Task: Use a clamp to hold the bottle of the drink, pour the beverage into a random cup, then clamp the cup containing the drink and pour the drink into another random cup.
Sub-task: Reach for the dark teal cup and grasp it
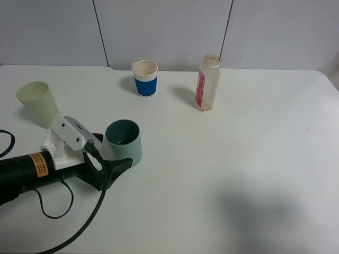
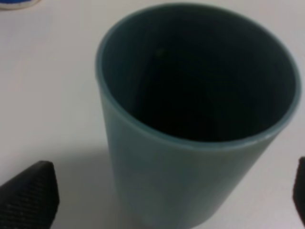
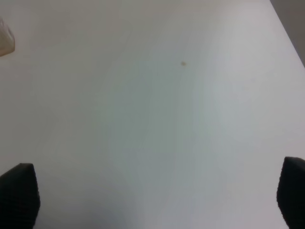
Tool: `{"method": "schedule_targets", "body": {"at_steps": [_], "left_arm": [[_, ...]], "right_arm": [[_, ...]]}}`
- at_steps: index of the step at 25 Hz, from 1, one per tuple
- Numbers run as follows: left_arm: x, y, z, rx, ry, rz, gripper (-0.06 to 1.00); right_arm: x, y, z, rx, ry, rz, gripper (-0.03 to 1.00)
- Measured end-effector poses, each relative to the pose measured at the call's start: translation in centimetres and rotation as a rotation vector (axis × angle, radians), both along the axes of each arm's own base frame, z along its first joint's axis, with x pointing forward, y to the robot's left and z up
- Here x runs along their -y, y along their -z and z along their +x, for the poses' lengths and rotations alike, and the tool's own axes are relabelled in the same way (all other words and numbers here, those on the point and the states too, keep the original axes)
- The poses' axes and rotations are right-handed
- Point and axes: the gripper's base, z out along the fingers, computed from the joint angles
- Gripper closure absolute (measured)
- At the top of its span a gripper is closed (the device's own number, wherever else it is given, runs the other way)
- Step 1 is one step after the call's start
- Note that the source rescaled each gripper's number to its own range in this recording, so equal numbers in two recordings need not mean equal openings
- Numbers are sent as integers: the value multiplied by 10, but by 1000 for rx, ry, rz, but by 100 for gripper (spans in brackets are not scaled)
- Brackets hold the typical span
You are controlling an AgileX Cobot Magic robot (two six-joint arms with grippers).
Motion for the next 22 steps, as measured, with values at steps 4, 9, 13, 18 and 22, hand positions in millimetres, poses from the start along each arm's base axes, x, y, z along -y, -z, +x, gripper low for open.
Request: {"method": "schedule_targets", "body": {"at_steps": [4, 9, 13, 18, 22], "left_arm": [[0, 0, 1, 2, -1, -2, -5], [3, -1, 8, 15, -6, -12, -5], [6, 9, 14, -26, -14, -19, -5], [10, 14, 21, -32, -5, -22, -5], [14, 18, 25, -36, 4, -22, -5]], "right_arm": [[0, 0, 0, 0, 0, 0, -3], [0, 0, 0, 0, 0, 0, -3], [0, 0, 0, 0, 0, 0, -3], [0, 0, 0, 0, 0, 0, -3], [0, 0, 0, 0, 0, 0, -3]]}}
